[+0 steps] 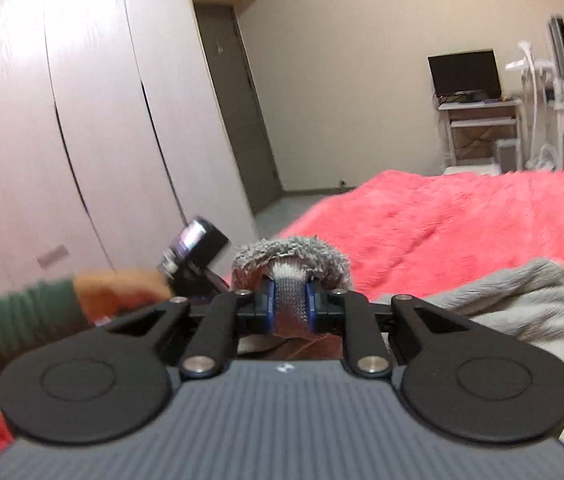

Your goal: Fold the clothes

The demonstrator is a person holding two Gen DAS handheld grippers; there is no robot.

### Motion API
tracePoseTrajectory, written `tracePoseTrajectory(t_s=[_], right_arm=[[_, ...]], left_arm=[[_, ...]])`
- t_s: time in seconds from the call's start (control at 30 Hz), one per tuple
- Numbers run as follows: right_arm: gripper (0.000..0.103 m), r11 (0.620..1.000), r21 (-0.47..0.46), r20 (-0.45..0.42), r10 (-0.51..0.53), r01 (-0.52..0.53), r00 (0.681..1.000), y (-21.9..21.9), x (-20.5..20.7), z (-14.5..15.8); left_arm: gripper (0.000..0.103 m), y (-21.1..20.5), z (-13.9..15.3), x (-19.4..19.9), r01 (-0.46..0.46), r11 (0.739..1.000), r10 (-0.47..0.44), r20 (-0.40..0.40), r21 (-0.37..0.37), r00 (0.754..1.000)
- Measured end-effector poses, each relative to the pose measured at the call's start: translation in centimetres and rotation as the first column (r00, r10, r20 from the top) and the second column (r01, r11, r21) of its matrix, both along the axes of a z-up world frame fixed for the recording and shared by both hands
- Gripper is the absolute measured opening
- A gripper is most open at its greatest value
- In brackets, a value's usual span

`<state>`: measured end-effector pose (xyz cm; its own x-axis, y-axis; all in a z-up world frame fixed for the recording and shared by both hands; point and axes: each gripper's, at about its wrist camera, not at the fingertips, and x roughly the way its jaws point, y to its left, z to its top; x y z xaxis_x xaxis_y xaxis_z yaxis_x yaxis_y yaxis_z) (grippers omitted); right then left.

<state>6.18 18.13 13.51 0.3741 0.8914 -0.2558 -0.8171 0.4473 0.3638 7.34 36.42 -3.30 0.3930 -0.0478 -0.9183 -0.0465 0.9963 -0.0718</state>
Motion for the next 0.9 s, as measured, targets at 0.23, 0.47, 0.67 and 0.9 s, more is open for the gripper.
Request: tracePoseTrajectory(t_s=[0.23, 0.47, 0.67, 0.9], right_arm=[[0.019, 0.976, 0.203, -0.054, -0.064, 0.073, 0.997, 0.2, 5.6, 4.4], [0.019, 0.95, -0.155, 0.098, 0.288, -0.271, 0.953, 5.9, 2.9, 5.5], [0.023, 0.678, -0.607, -0.202, 0.372, -0.414, 0.906, 9.2, -4.9, -13.3], [0.059, 0.858, -0.412, -0.246, 0.219, -0.306, 0.944, 1.6, 0.6, -11.0]], left_arm=[[0.102, 1.5, -1.0, -2.0, -0.015, 0.992, 0.022, 0.057, -0.125, 0.998], [0.103, 5.2, 2.4, -5.7, -0.196, 0.971, 0.224, 0.237, -0.139, 0.945], [0.103, 4.8, 2.5, -6.7, -0.209, 0.956, 0.259, 0.256, -0.205, 0.931], [0.103, -4.3, 1.6, -6.7, -0.071, 0.989, 0.11, 0.335, -0.127, 0.936]])
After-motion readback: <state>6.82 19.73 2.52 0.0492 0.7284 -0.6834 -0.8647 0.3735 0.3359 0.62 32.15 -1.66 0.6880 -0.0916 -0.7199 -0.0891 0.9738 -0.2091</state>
